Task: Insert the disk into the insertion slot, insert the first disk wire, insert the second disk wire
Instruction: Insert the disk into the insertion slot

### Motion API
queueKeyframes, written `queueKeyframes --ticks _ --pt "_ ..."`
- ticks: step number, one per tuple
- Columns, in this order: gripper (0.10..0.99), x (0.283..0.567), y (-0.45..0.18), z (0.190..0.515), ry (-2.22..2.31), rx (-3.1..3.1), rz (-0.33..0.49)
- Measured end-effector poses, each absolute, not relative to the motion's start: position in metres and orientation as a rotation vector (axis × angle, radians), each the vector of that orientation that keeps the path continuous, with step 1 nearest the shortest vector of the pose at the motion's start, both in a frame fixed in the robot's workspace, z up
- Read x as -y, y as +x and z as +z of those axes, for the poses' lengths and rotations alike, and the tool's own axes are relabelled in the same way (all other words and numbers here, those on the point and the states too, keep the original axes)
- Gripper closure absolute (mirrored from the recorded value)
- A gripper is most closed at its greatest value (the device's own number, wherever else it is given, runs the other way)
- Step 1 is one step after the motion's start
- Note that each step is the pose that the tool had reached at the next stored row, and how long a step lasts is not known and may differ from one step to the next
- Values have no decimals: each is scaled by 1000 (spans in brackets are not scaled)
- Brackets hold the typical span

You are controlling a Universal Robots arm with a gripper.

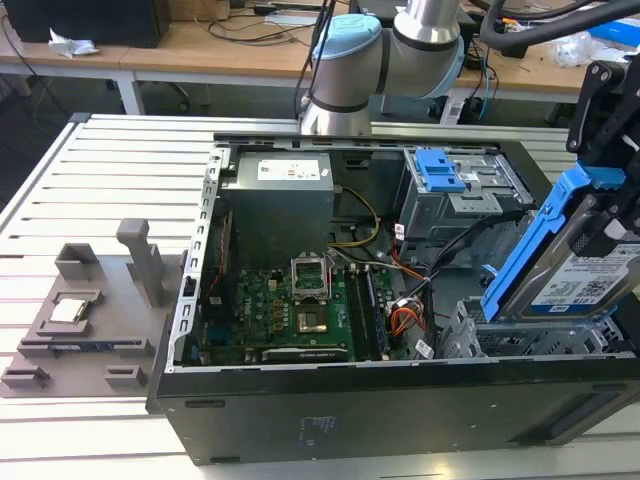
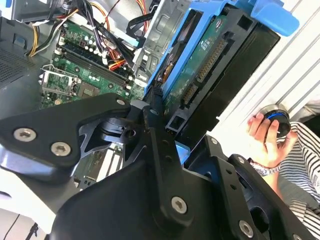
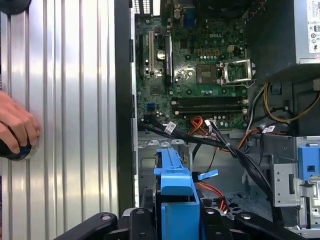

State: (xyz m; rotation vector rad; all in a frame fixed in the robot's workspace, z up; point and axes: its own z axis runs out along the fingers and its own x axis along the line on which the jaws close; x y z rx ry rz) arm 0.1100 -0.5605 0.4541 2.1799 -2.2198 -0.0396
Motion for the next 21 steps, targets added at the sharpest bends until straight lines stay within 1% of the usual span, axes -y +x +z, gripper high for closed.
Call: queueKeyframes --ticks 7,21 --pt "722 546 110 443 2180 2220 -40" --pt "722 543 108 426 2180 2220 -40"
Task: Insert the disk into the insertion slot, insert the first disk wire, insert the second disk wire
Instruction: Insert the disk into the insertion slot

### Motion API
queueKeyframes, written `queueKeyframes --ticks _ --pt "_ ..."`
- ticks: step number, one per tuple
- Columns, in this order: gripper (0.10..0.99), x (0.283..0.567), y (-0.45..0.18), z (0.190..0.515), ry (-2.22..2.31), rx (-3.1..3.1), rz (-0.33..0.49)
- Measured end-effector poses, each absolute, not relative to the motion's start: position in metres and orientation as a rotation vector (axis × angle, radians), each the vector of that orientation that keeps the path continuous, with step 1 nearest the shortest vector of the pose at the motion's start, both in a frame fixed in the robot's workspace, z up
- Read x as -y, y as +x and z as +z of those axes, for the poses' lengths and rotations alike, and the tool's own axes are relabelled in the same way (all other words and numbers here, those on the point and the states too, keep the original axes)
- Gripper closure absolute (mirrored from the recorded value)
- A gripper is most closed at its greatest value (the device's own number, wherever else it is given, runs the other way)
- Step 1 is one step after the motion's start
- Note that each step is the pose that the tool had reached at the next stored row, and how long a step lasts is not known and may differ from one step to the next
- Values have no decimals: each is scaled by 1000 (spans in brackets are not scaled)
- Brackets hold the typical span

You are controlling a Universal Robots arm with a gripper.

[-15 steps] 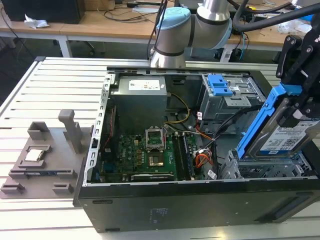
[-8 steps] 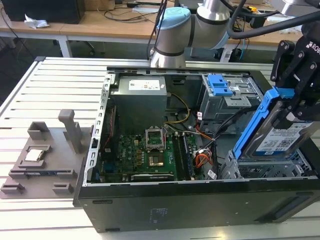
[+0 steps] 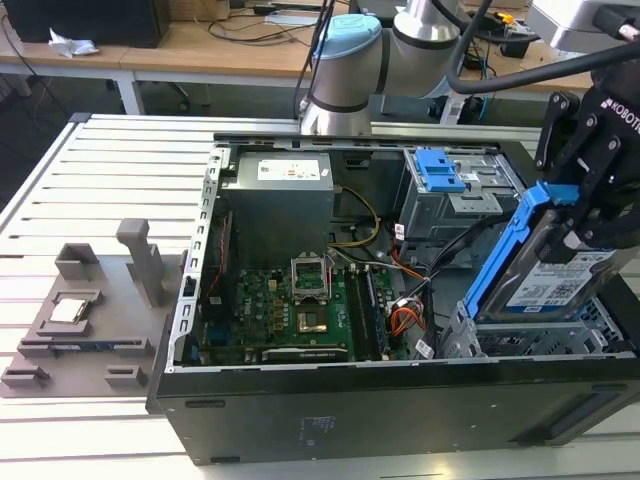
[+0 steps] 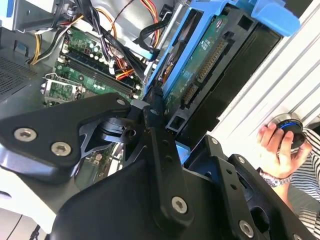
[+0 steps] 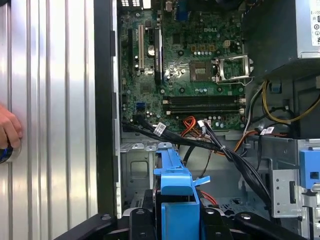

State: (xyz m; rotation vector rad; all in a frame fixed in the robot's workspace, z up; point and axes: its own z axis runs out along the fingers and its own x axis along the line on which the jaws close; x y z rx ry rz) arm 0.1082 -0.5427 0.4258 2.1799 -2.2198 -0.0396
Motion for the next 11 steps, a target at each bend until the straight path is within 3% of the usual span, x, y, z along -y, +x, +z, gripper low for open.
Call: queueKeyframes --ticks 11 --pt "722 543 108 412 2180 2220 -40"
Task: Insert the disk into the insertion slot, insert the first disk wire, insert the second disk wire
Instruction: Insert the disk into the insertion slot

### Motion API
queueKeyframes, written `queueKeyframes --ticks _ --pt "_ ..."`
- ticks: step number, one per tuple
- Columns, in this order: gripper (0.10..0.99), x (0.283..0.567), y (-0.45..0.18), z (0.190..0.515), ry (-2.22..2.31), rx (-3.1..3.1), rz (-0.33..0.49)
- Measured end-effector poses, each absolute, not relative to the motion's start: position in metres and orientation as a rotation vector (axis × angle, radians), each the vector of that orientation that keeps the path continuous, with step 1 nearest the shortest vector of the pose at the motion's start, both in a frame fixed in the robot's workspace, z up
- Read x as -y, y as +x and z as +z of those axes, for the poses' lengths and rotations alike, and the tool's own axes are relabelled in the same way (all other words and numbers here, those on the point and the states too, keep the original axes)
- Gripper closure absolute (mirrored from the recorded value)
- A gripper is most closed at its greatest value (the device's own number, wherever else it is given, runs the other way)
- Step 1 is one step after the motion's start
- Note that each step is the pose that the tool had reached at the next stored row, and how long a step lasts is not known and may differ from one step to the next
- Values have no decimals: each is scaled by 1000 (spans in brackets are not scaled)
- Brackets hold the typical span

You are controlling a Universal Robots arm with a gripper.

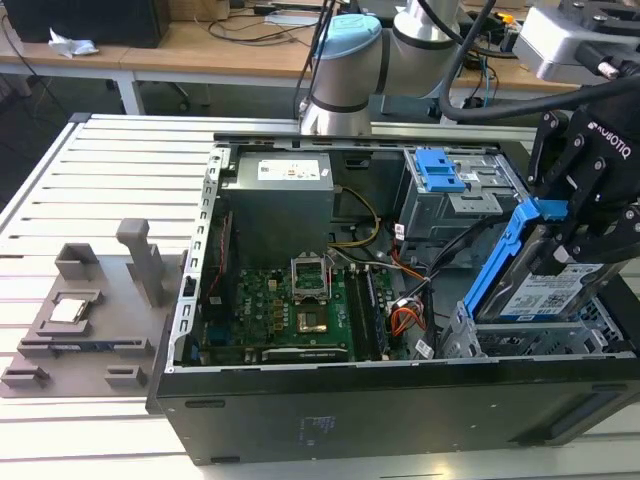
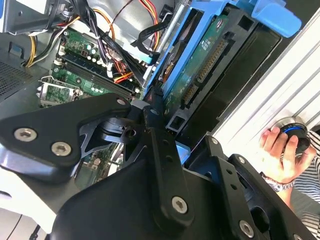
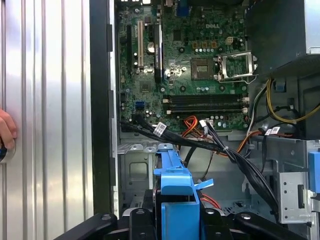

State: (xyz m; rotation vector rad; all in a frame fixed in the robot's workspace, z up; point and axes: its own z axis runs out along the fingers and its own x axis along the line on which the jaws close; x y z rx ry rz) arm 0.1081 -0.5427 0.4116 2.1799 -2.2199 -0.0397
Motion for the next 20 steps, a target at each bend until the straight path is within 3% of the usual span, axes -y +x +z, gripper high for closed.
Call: queueKeyframes --ticks 20 --pt "722 543 108 392 2180 2220 -40"
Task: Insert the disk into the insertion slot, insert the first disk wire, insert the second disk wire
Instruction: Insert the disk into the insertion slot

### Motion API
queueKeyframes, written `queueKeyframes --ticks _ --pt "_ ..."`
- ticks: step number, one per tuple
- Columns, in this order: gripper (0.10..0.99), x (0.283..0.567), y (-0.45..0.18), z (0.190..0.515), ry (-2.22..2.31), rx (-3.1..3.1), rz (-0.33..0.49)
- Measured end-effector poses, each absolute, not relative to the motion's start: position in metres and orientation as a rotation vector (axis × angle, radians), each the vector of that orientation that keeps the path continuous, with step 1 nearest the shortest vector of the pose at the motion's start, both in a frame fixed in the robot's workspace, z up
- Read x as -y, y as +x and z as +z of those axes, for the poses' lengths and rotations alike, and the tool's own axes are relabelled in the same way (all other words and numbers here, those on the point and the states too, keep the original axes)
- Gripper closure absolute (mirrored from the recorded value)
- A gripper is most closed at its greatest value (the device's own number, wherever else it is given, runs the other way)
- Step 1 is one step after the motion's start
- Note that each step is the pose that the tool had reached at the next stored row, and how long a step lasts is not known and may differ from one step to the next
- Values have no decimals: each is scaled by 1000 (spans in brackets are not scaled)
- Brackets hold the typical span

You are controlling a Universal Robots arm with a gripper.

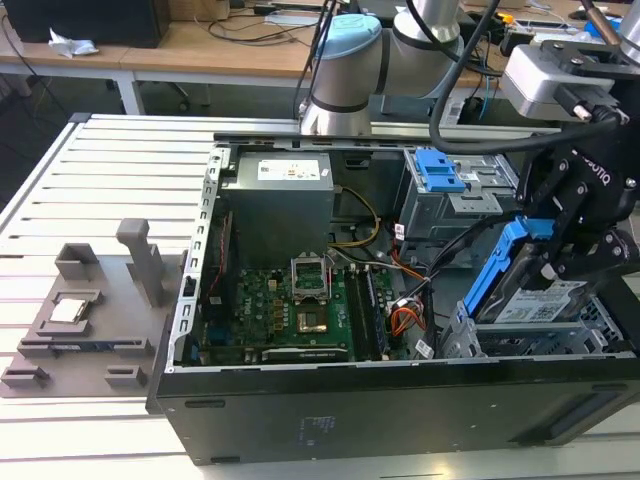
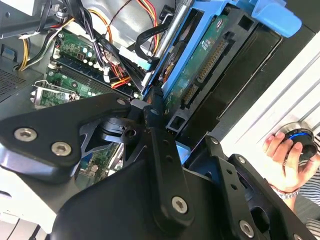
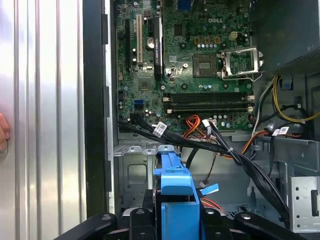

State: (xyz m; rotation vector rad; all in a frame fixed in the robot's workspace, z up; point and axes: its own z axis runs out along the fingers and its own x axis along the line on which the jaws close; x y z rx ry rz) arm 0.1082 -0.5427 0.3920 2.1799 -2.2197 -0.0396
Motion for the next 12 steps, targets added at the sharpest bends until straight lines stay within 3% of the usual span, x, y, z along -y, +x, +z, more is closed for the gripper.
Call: queueKeyframes --ticks 5,6,12 --pt "710 543 108 392 2180 2220 -40" --pt "647 543 108 392 2180 2220 -39" --pt "663 543 108 391 2180 2220 -40"
